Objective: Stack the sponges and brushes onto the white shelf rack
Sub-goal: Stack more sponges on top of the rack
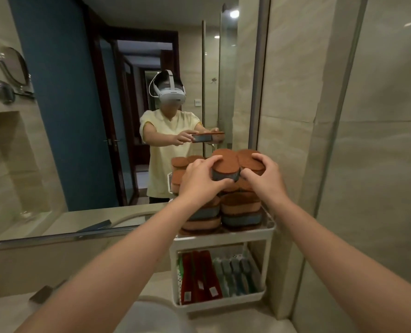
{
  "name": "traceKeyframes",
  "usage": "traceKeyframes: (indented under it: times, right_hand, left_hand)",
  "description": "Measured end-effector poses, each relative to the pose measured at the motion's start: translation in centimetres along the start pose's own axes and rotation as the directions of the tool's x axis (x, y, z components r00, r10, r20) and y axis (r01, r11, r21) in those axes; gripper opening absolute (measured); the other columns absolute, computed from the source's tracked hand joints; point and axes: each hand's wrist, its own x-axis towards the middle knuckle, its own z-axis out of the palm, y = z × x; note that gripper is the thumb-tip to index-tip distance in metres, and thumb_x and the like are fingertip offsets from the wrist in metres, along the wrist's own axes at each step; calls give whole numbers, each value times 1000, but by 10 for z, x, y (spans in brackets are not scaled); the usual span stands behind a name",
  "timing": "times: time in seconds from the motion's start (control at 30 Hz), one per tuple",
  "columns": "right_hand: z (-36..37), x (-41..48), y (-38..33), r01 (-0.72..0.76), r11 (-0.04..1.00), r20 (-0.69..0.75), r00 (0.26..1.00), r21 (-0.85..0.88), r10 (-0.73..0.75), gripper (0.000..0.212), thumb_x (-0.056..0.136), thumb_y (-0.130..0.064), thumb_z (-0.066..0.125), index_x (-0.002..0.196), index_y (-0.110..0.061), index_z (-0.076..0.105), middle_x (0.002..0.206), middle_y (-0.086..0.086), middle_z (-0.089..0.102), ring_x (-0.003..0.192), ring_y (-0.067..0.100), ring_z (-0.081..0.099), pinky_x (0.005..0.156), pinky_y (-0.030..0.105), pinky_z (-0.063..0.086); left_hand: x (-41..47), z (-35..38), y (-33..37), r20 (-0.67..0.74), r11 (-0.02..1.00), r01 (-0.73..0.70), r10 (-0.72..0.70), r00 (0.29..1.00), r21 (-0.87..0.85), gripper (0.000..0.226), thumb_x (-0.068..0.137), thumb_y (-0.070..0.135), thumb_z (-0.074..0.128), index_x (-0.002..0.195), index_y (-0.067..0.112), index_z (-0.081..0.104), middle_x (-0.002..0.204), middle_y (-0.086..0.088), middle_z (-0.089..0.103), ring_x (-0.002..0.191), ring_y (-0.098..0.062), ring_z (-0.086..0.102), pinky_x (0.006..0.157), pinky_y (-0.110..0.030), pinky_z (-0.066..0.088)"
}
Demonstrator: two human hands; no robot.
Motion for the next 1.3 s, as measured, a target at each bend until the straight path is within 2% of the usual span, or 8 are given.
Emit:
traceKeyframes:
  times: [0.27,0.57,0.87,0.97,1.07,1.17,1.23,1.3]
  right_hand:
    - [19,57,51,-103,994,63,992,-43,106,52,80,-38,62,131,-33,50,137,0,45,108,16,51,85,29,42]
    - [34,55,79,-153,980,154,973,-129,173,55,82,-39,63,135,-32,48,139,0,45,116,20,52,84,28,41]
    - [33,50,80,-98,974,250,957,-204,148,59,88,-39,59,142,-28,38,151,0,28,127,23,45,99,35,42]
    - [34,43,72,-73,976,214,970,-204,117,65,85,-39,60,144,-28,37,158,-1,16,139,24,32,109,39,36]
    - [37,32,53,65,995,50,997,-78,-61,52,84,-29,58,134,-27,48,152,-3,27,137,14,31,108,33,34]
    - [49,17,20,227,954,-60,974,197,-220,40,83,-12,55,121,-24,58,133,-6,46,123,4,44,105,28,40]
    - [61,3,-8,262,898,-65,965,354,-256,39,83,-9,54,115,-29,58,124,-10,51,116,-1,49,100,22,43]
    - [80,-15,-35,228,847,2,965,479,-262,40,84,-9,53,110,-39,56,121,-12,53,112,-4,51,93,16,46]
  left_hand:
    - [54,47,-16,31,972,3,-11,999,237,73,69,73,62,131,38,47,124,2,56,123,-24,43,105,-40,36]
    - [48,71,-35,34,861,-69,60,998,503,70,72,76,54,122,28,54,127,5,56,135,-21,34,119,-52,5]
    - [41,76,-29,27,871,6,-22,999,492,61,81,66,55,121,21,50,124,2,58,122,-18,50,119,-50,12]
    - [36,72,-25,39,887,34,-59,997,460,71,81,67,54,134,21,44,139,2,50,137,-19,36,119,-52,5]
    - [24,60,-19,-20,928,45,-40,999,370,69,82,63,57,139,27,39,143,6,47,141,-18,30,120,-51,2]
    - [2,39,-20,-169,989,114,-97,981,94,49,87,47,59,132,37,44,134,13,54,139,-22,33,117,-45,24]
    - [-16,22,-26,-270,989,112,-133,954,-94,37,88,38,55,124,44,47,125,21,57,127,-6,45,101,-34,45]
    - [-37,1,-34,-352,970,103,-177,919,-218,34,87,31,55,118,47,50,118,24,58,113,7,51,88,-20,46]
